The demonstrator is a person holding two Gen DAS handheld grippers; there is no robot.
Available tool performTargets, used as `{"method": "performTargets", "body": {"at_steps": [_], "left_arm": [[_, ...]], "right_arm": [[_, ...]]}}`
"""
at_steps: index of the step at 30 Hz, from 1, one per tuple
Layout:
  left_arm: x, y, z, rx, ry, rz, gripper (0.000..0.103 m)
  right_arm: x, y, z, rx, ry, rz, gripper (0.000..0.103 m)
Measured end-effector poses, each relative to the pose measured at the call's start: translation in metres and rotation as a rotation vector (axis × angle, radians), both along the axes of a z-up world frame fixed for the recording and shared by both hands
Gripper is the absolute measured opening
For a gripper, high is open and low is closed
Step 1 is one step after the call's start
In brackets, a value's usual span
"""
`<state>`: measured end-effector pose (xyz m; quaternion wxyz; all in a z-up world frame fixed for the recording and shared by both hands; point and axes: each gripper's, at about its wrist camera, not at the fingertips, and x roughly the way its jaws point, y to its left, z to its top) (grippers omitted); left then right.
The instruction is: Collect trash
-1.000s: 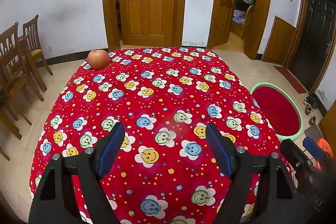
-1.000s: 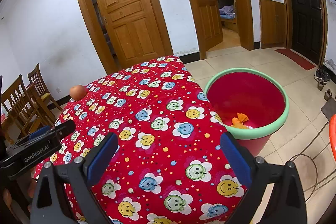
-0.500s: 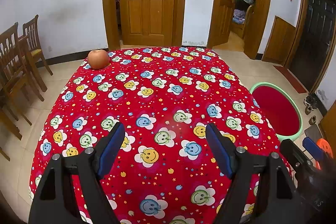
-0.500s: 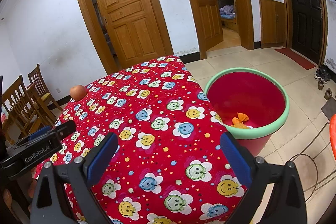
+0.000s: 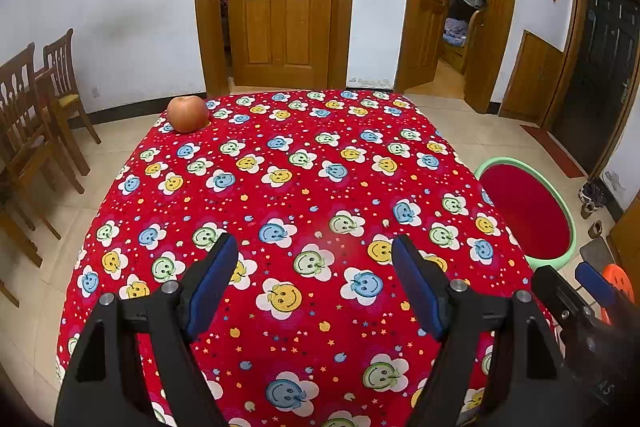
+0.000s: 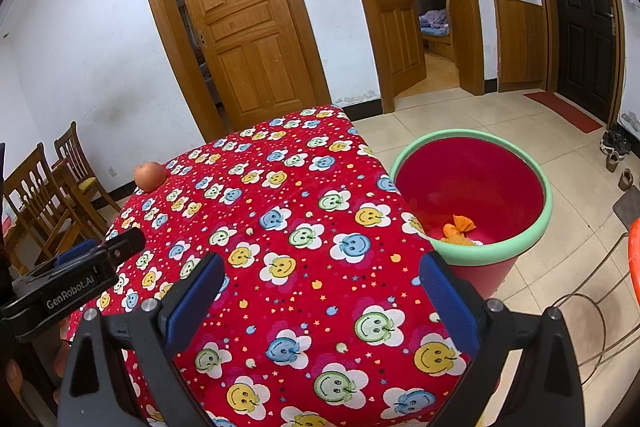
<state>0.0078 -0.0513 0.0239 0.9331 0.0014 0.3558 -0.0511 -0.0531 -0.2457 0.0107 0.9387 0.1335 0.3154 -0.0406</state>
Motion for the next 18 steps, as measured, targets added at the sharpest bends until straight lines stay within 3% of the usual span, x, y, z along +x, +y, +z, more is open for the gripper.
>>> {"method": "performTargets", "body": {"at_steps": [18], "left_arm": [[0.0001,-0.0010,0.0020,0.001,-0.001,-0.002,0.079]], "right_arm": [[0.0003,-0.0001,-0.0002,0.000,-0.001,0.000,0.100]]}}
